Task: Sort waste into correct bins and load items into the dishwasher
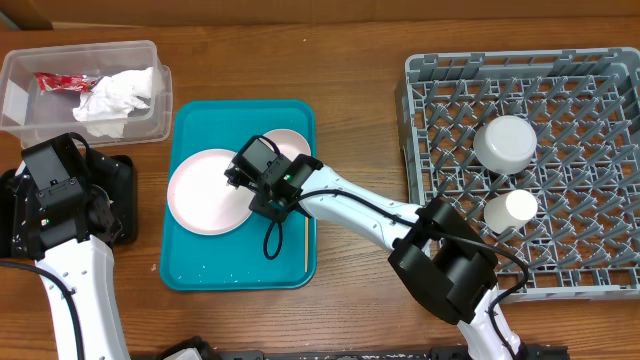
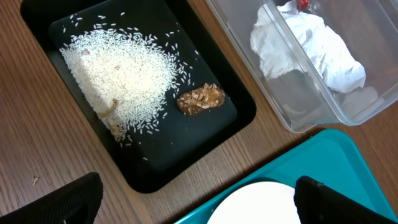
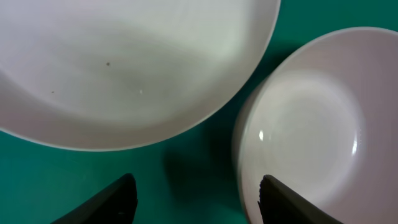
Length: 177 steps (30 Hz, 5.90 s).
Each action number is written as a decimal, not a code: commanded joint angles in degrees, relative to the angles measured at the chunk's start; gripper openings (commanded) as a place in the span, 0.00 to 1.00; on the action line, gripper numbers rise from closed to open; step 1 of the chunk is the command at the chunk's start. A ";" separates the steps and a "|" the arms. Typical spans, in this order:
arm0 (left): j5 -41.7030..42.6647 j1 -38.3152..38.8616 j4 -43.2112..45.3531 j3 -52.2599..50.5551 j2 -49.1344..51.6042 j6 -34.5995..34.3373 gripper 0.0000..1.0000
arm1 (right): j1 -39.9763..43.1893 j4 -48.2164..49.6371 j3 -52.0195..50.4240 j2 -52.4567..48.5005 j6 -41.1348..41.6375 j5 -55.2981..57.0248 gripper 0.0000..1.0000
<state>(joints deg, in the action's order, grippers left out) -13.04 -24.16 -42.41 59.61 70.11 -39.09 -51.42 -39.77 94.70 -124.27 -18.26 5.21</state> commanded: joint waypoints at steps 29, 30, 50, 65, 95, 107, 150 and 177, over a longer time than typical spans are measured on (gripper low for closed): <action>0.02 -0.46 0.00 0.50 -0.04 -0.76 1.00 | 1.79 -14.32 17.99 2.95 13.73 12.87 0.04; 0.02 -0.46 -0.02 0.50 -0.04 -0.76 1.00 | 2.29 -16.22 20.39 3.80 15.63 14.36 0.04; 0.00 -0.46 0.00 0.50 -0.04 -0.76 1.00 | 70.01 -37.70 28.65 25.99 23.21 -38.40 0.04; 0.02 -0.46 -0.02 0.50 -0.04 -0.76 1.00 | 94.38 -11.45 -13.92 25.14 16.35 -91.27 0.04; 0.02 -0.46 0.00 0.50 -0.04 -0.76 1.00 | 97.24 -11.54 -24.68 25.14 21.05 -77.94 0.04; 0.02 -0.46 0.00 0.50 -0.04 -0.76 1.00 | 102.16 -14.80 -24.33 25.14 22.05 -68.70 0.05; 0.02 -0.46 0.00 0.50 -0.04 -0.76 1.00 | 52.09 -9.94 -21.59 56.35 39.95 -29.40 0.97; 0.02 -0.46 0.00 0.50 -0.04 -0.76 1.00 | -3.91 5.38 -21.59 17.73 60.30 9.99 0.70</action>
<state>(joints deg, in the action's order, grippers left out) -13.04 -24.16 -42.41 59.61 70.11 -39.09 -54.28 -35.09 72.31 -106.30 40.71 13.65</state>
